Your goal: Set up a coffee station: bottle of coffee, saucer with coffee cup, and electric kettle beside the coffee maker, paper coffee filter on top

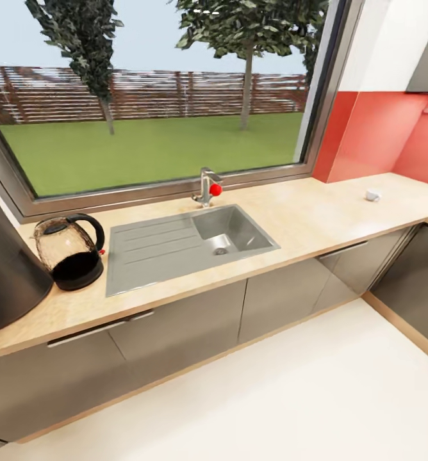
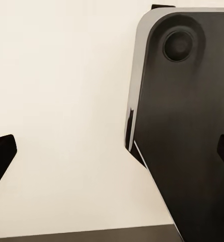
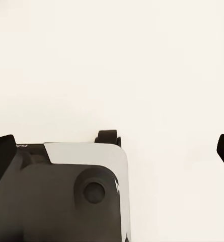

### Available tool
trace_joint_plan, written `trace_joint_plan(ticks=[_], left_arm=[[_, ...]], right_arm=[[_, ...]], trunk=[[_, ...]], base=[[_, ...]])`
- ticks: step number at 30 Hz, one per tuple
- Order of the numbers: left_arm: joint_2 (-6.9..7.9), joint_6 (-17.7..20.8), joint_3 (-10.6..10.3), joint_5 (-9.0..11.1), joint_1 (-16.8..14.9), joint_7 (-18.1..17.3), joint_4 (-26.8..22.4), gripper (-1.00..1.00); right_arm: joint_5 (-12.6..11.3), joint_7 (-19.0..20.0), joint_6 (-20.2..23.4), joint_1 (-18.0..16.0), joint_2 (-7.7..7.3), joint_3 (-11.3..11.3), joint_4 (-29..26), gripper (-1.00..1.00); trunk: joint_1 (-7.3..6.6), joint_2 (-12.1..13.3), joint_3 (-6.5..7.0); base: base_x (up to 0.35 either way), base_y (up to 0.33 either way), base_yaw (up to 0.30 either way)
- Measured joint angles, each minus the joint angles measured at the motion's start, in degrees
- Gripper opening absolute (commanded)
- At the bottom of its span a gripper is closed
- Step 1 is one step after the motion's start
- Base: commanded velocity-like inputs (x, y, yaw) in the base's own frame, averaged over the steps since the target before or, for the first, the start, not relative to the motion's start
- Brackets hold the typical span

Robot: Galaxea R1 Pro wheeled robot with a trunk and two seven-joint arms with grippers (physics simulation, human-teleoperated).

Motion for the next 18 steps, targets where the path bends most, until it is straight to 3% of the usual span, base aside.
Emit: trace_joint_plan(ticks=[8,13,18], left_arm=[[-0.16,0.0,-0.1,0.0,0.0,0.0,0.0,1.0],[-1.76,-0.1,-0.1,-0.3,0.0,-0.2,-0.1,1.0],[-2.25,-0.2,-0.1,-0.3,0.0,-0.3,-0.5,1.0]], right_arm=[[0.0,0.0,0.0,0.0,0.0,-0.1,0.0,1.0],[0.0,0.0,0.0,0.0,0.0,-0.1,0.0,1.0],[0.0,0.0,0.0,0.0,0.0,-0.1,0.0,1.0]], trunk=[[0.0,0.0,0.56],[0.0,0.0,0.91],[0.0,0.0,1.26]], base=[[0.0,0.0,-0.224],[0.0,0.0,-0.224],[0.0,0.0,-0.224]])
